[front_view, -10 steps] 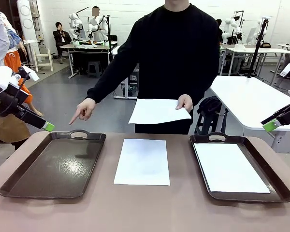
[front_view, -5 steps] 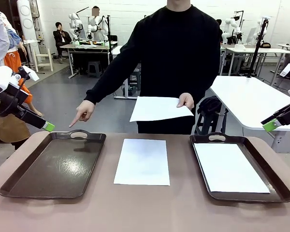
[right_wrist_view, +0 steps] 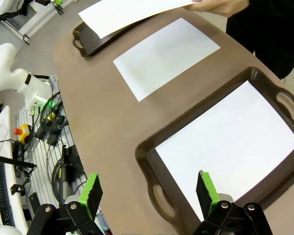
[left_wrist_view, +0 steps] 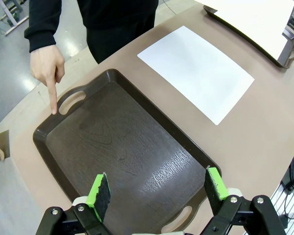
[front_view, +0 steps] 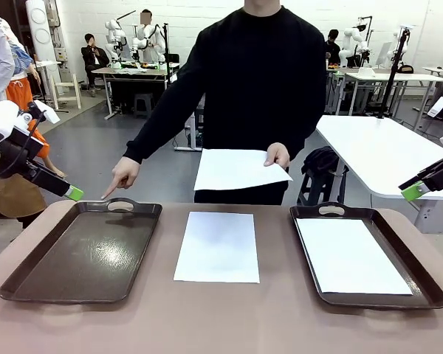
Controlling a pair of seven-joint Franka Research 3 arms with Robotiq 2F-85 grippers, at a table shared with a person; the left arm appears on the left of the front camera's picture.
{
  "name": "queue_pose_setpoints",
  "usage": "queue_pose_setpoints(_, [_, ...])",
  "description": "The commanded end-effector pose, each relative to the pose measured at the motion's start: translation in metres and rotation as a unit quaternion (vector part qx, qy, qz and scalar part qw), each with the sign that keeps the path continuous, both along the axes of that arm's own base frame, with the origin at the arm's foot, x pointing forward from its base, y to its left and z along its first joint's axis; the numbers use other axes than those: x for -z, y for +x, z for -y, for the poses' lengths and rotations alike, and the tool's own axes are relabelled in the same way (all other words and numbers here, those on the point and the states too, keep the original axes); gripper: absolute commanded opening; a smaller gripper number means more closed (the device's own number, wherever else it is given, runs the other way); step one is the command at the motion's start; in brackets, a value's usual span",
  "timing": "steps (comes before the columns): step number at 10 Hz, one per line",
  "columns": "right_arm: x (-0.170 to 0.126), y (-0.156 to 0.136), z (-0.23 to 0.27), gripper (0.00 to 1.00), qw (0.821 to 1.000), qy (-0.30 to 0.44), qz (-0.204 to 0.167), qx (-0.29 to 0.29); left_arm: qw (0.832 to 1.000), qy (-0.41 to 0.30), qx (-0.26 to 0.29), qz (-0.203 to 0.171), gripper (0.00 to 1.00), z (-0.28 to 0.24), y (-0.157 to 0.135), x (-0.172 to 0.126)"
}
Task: Sort the A4 documents.
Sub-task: Receive the A4 Paper.
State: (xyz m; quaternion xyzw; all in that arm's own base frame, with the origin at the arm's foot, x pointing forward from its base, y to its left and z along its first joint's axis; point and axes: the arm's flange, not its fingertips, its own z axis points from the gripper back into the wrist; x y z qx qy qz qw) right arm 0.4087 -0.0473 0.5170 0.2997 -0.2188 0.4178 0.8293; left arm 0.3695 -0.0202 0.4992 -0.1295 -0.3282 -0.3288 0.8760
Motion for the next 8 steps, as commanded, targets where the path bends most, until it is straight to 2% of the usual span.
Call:
queue_pose_setpoints(1, [-0.001,-0.001,-0.001,1.0,1.0,-0.002,0.001,-0.004,1.0,-0.007,0.001,-0.001,1.0,-0.002,0.001,0.002])
queue_pose_setpoints(2, [-0.001,-0.001,-0.001,1.0,1.0,-0.002,0.001,-0.004,1.0,0.0,0.0,0.0,1.0,0.0,0.0,0.0])
queue_pose_setpoints(3, [-0.001,-0.001,-0.001,1.0,1.0,-0.002,0.001,-0.004,0.999,-0.043,-0.015,-0.026,1.0,0.007,0.02,0.009])
queue_pose_setpoints(4, [-0.001,-0.001,-0.001,1.0,1.0,-0.002,0.001,-0.004,0.994,-0.075,-0.021,-0.071,1.0,0.01,0.044,0.016])
queue_pose_setpoints(5, [-0.001,-0.001,-0.001,1.0,1.0,-0.002,0.001,-0.004,0.99,-0.103,-0.013,-0.1,1.0,0.017,0.067,0.018])
queue_pose_setpoints(8, [-0.001,-0.001,-0.001,1.0,1.0,-0.002,0.001,-0.004,0.97,-0.187,-0.018,-0.156,1.0,0.033,0.124,0.014])
